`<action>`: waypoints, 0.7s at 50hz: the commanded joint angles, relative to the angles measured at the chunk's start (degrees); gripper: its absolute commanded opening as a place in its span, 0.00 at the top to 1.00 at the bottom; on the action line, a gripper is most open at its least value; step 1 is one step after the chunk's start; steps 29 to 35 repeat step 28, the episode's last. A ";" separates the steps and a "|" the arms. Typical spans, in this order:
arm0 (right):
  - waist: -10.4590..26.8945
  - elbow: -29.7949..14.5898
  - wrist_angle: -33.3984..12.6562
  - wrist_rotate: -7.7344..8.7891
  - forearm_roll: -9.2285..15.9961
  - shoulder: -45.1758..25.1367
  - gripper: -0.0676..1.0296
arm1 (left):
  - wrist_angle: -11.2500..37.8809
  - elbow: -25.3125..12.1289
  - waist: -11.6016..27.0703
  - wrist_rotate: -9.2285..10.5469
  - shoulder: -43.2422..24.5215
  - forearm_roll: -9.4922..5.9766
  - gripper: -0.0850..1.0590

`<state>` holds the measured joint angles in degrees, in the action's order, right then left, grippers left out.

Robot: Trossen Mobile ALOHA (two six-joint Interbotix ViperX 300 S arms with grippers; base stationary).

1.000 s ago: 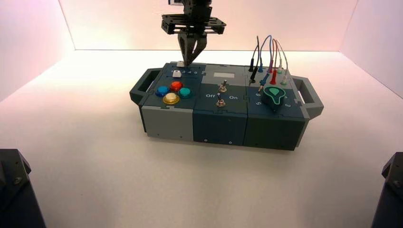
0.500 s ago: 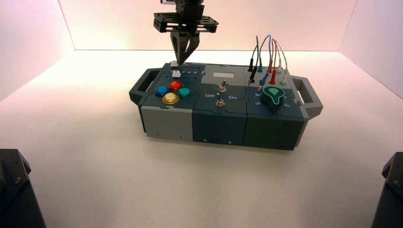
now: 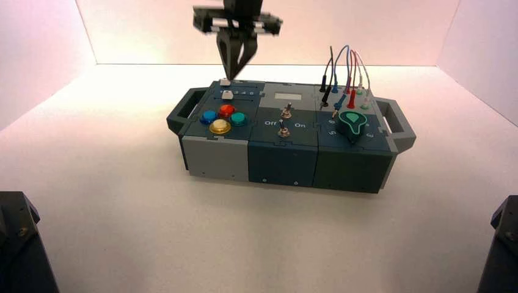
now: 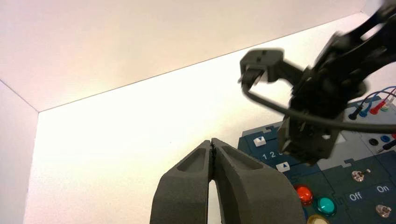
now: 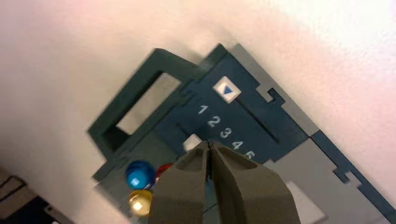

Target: Move the top slider to position 1.

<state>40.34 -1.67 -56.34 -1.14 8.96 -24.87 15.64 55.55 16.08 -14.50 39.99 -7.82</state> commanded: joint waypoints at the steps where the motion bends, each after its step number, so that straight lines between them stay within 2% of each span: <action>1: 0.53 0.26 0.70 0.62 -0.44 3.78 0.96 | 0.09 -1.85 -0.26 -0.09 -0.18 0.09 0.95; 12: 0.62 3.25 2.90 1.14 -2.99 6.06 0.96 | 0.26 -1.85 -0.97 -0.09 -0.26 0.09 0.95; 22: 1.05 5.19 3.52 1.14 -3.08 7.03 0.96 | 0.26 -1.76 -0.97 -0.09 -1.32 0.18 0.95; 35: 1.76 5.45 3.60 1.23 -3.25 7.56 0.96 | 0.44 -2.20 -0.97 -0.09 -2.20 0.18 0.95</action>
